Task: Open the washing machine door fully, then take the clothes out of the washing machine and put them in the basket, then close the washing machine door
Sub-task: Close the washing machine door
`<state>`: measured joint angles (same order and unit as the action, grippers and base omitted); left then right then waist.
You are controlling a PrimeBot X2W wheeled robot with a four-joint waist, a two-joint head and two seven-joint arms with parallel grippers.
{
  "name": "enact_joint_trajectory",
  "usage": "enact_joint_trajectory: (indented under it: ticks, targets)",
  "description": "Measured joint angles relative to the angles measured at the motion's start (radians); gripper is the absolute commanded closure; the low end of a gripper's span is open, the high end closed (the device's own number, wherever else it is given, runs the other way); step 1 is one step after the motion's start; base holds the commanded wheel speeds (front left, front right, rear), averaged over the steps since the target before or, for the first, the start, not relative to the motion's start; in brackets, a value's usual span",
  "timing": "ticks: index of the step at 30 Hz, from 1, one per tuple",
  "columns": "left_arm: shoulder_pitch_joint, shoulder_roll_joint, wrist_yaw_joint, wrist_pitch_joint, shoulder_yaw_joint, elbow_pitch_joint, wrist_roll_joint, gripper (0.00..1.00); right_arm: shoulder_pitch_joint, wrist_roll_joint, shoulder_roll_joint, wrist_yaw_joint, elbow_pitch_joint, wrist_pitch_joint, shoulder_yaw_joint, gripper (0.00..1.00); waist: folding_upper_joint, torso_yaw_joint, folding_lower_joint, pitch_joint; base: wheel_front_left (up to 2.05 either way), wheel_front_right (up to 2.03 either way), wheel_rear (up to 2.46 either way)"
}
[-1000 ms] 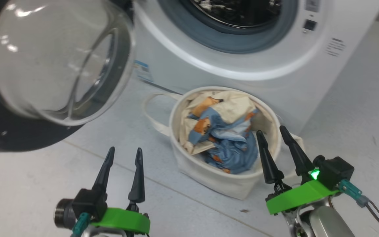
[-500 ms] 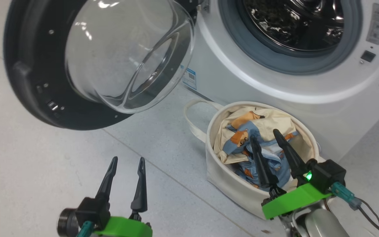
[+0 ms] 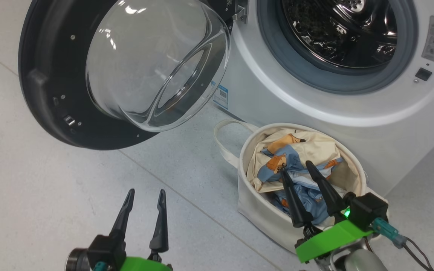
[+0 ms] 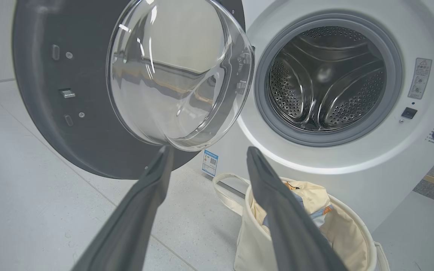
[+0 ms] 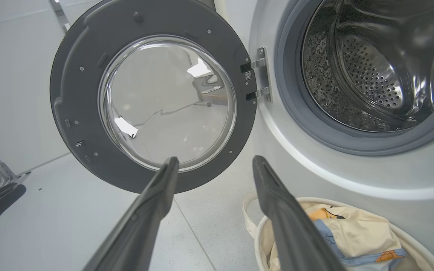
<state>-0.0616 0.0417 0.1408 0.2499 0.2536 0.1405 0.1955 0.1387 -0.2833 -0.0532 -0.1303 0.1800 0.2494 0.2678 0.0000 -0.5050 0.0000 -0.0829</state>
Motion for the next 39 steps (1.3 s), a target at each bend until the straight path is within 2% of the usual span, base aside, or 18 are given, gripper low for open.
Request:
enact_joint_trajectory:
  ticks: [14, 34, 35, 36, 39]
  targets:
    - [0.014, 0.001, 0.026, 0.000, -0.015, -0.019, 0.000, 0.00, 0.010, 0.000, 0.000, 0.000, 0.010, 0.000, 0.046, 0.00, 0.0000, -0.015, 0.0000, -0.023, 0.00, 0.00, 0.00]
    - [0.014, 0.001, 0.022, 0.000, -0.040, -0.038, 0.000, 0.00, 0.026, 0.000, 0.000, 0.000, 0.021, 0.000, 0.046, 0.00, 0.0000, -0.017, 0.0000, -0.027, 0.00, 0.00, 0.00]
    - [0.014, 0.001, 0.015, 0.000, -0.040, -0.038, 0.003, 0.12, 0.026, 0.000, 0.000, 0.000, 0.021, 0.000, 0.044, 0.00, 0.0000, -0.017, 0.0000, -0.027, 0.00, 0.00, 0.00]
    - [0.014, 0.001, 0.007, 0.000, -0.041, -0.040, 0.012, 1.00, 0.026, 0.000, 0.000, 0.000, 0.021, 0.000, 0.043, 0.00, 0.0000, -0.017, 0.0000, -0.027, 0.00, 0.00, 0.00]
    - [0.017, 0.000, -0.023, 0.000, -0.068, -0.068, 0.064, 1.00, 0.026, 0.000, 0.000, 0.000, 0.021, 0.000, 0.043, 0.00, 0.0000, -0.017, 0.0000, -0.028, 0.00, 0.00, 0.00]
